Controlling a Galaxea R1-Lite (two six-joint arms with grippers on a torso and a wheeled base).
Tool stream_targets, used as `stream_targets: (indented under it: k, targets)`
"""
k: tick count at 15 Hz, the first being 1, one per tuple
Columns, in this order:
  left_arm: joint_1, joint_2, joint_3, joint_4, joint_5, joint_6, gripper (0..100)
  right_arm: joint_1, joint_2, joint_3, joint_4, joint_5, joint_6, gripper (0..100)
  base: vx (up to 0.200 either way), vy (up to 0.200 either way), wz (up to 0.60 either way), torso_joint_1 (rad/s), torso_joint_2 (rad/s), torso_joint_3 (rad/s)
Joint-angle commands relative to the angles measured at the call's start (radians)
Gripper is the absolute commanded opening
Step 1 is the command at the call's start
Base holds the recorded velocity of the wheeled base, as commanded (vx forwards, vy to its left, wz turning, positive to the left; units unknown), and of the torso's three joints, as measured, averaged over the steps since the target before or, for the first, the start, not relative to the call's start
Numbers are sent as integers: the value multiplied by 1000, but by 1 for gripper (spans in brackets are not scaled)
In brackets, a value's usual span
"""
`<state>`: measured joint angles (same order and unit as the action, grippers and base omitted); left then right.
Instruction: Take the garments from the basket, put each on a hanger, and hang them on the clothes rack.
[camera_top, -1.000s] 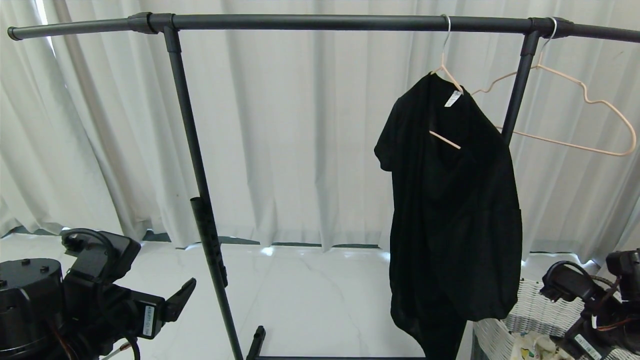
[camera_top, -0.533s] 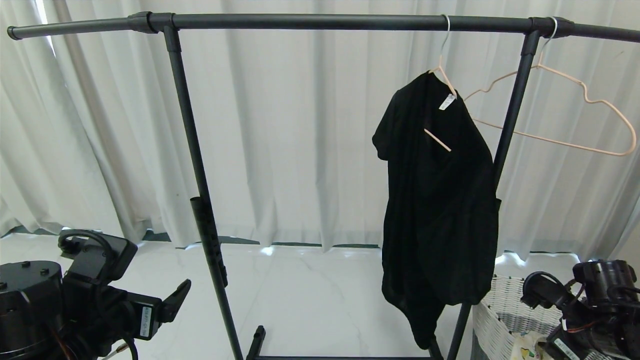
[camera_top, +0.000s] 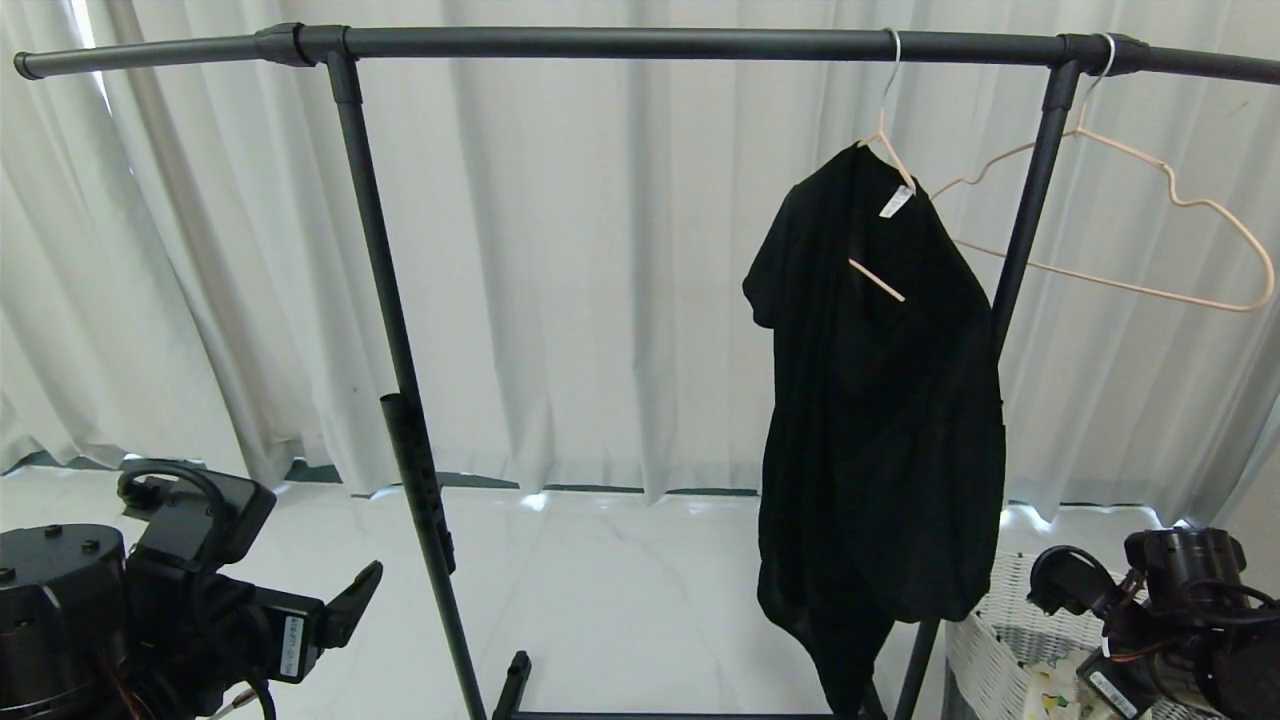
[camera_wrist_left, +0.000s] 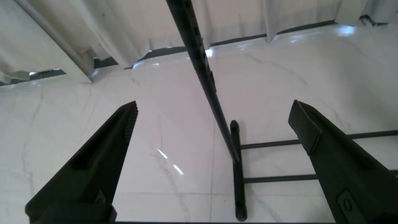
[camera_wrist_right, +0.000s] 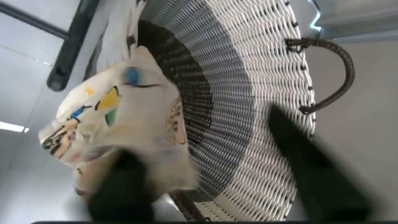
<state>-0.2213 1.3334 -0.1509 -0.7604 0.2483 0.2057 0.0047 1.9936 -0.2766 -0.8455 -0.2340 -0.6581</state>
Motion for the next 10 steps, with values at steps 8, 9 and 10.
stream_targets:
  k: [8,9,10]
  targets:
    - [-26,-5,-3,0,-3,0,100,67,-725,-222,862,-7,183,0,0,0,0,0,0,0]
    - [-35,-5,-1,0,-6,-3,100,87,-794,-343,1053,-2,206,0,-200,0,0,2,2,7]
    - [-40,-7,-3,0,-6,-3,100,107,-826,-440,1189,-1,236,0,-200,0,0,12,7,2]
